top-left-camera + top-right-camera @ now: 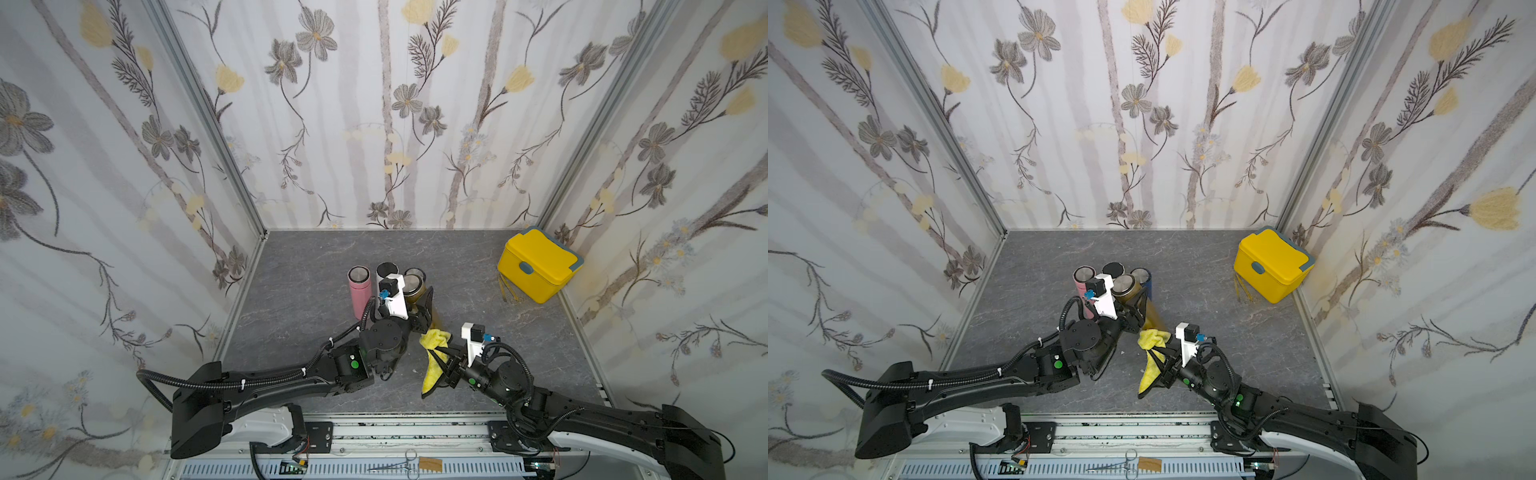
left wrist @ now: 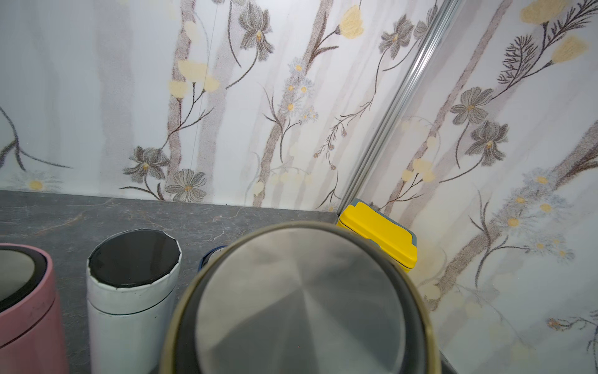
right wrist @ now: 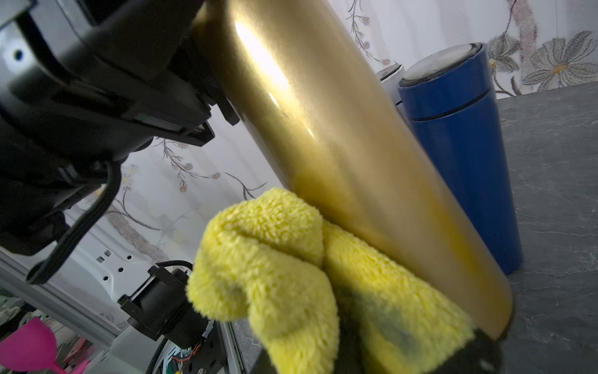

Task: Wipe the surface of the thermos
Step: Wipe the dirt from the surface of the thermos.

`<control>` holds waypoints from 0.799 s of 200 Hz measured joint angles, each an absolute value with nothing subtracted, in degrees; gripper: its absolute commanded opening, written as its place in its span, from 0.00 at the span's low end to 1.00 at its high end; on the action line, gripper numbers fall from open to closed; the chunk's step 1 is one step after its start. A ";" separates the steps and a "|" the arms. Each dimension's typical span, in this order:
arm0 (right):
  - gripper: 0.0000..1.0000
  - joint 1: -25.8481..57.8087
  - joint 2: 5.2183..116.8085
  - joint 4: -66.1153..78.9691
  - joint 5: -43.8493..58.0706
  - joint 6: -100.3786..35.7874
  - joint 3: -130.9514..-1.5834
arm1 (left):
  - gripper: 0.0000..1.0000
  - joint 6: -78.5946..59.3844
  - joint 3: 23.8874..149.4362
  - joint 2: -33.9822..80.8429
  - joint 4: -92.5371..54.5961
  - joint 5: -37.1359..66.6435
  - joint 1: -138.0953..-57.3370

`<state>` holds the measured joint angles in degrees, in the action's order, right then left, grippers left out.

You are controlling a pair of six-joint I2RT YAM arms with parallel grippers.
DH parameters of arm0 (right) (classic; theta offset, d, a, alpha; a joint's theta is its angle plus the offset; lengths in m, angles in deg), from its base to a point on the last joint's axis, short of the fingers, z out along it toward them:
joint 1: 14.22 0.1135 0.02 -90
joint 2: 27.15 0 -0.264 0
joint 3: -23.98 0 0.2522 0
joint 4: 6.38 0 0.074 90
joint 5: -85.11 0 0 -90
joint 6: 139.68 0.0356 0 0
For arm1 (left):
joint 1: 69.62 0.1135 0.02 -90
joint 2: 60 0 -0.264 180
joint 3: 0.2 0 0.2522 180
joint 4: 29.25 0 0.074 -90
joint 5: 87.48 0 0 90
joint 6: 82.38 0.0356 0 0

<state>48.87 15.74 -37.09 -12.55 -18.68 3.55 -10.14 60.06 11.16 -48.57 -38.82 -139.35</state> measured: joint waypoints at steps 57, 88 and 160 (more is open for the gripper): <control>0.00 49.04 14.17 -33.70 -14.49 -20.82 -6.33 | 0.00 -15.19 67.01 13.17 -46.49 -41.86 -139.68; 0.00 49.04 14.96 -34.77 -16.18 -20.45 0.00 | 0.00 -18.14 67.49 12.95 -42.49 -45.37 -139.70; 0.00 50.14 12.95 -31.63 -15.17 -20.18 -7.71 | 0.00 -30.80 74.99 11.66 -29.88 -52.24 -142.28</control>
<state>50.14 12.95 -31.63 -15.17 -20.18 -7.71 -30.80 74.99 11.66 -29.88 -52.24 -142.28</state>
